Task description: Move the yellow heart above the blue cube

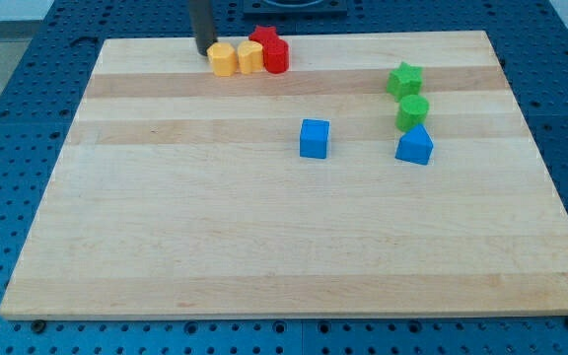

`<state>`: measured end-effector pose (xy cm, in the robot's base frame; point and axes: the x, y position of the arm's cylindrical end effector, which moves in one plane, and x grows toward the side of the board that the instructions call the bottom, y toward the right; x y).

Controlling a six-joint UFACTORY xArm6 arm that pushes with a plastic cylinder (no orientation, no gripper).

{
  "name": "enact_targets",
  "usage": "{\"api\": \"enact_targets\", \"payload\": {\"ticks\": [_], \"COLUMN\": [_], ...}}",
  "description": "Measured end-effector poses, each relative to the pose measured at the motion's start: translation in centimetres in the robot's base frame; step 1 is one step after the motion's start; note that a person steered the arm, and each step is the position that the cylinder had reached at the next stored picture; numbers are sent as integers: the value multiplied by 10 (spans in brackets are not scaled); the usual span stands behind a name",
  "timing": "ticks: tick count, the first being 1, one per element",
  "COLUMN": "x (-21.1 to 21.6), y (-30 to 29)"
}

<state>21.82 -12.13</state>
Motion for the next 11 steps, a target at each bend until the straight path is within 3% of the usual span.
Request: {"api": "enact_targets", "payload": {"ticks": [3,7,11], "x": [-3,48,43], "y": [52,32,70]}}
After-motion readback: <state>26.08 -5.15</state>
